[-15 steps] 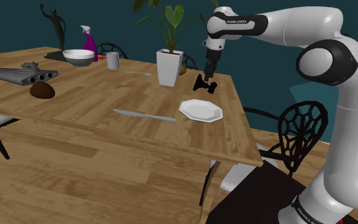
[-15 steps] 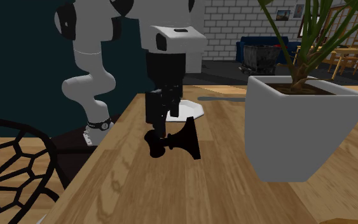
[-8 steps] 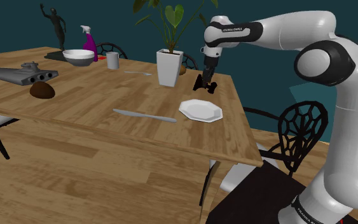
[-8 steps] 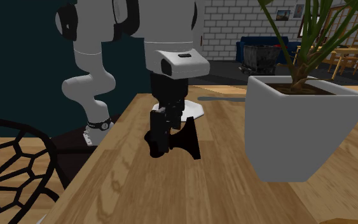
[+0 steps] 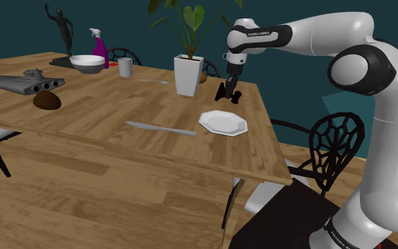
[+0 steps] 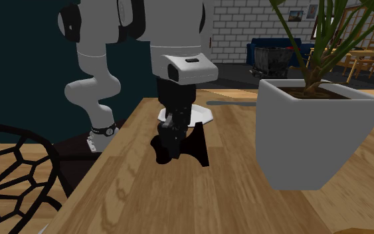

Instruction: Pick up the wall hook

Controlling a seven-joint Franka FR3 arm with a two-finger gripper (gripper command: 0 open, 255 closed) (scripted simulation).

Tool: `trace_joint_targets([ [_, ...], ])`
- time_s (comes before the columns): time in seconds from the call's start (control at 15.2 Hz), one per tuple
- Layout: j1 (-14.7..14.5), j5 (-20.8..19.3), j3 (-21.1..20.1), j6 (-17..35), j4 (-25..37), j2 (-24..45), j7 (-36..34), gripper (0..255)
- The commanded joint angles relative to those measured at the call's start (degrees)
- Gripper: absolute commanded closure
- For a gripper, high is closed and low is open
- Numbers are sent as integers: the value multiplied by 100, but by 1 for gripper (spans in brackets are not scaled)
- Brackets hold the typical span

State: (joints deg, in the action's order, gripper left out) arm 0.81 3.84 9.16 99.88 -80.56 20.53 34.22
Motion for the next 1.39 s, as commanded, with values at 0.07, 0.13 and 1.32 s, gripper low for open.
trace_joint_targets([
  [0.07, -5, 1, -4, 8, -12, 2, -3, 255],
  [0.13, -4, 1, -4, 10, -15, 1, -2, 255],
  [1.32, 81, 40, 5, -1315, 1590, 283, -15, 255],
])
